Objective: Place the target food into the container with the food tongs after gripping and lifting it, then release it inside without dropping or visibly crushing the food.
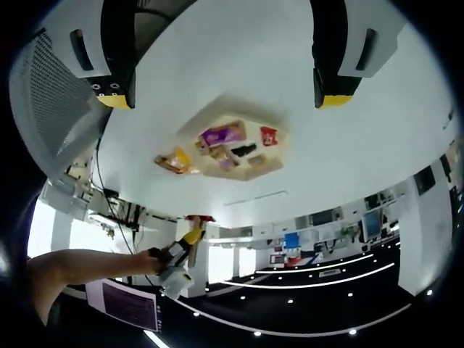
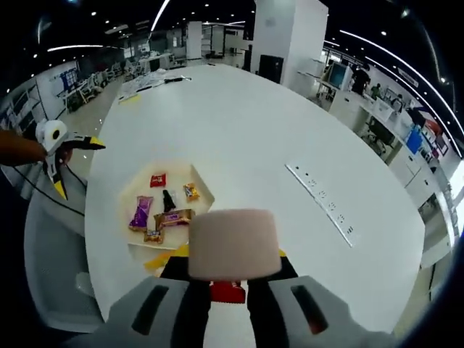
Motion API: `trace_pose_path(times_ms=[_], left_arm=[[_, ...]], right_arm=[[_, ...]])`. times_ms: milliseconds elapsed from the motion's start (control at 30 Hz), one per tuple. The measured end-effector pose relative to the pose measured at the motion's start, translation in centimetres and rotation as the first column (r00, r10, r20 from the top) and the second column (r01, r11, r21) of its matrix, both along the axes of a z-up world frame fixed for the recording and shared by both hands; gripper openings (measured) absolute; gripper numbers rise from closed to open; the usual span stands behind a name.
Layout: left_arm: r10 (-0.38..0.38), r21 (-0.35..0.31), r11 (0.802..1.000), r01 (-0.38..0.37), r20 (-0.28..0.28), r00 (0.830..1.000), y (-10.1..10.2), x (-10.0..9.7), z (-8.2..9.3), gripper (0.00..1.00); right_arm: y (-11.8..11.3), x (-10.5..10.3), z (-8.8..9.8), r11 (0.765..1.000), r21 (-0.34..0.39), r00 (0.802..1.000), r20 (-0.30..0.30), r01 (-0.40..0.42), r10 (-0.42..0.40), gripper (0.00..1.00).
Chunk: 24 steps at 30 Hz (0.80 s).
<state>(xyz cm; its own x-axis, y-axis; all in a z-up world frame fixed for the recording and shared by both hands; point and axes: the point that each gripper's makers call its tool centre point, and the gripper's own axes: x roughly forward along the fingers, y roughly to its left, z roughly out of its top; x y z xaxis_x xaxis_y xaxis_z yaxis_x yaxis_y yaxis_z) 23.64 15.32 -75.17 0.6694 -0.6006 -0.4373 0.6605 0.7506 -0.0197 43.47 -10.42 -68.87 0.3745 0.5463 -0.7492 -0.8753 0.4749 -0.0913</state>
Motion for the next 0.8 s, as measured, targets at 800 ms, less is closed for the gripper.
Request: trace_pose_path(times_ms=[800], left_arm=[[-0.003,-0.008,1.000,0.003,0.009,1.000,0.0,0.0,0.2,0.99]], right_arm=[[4.9,-1.2,1.9,0.996,0.003,0.996,-0.008,-0.088,0.088,0.18]])
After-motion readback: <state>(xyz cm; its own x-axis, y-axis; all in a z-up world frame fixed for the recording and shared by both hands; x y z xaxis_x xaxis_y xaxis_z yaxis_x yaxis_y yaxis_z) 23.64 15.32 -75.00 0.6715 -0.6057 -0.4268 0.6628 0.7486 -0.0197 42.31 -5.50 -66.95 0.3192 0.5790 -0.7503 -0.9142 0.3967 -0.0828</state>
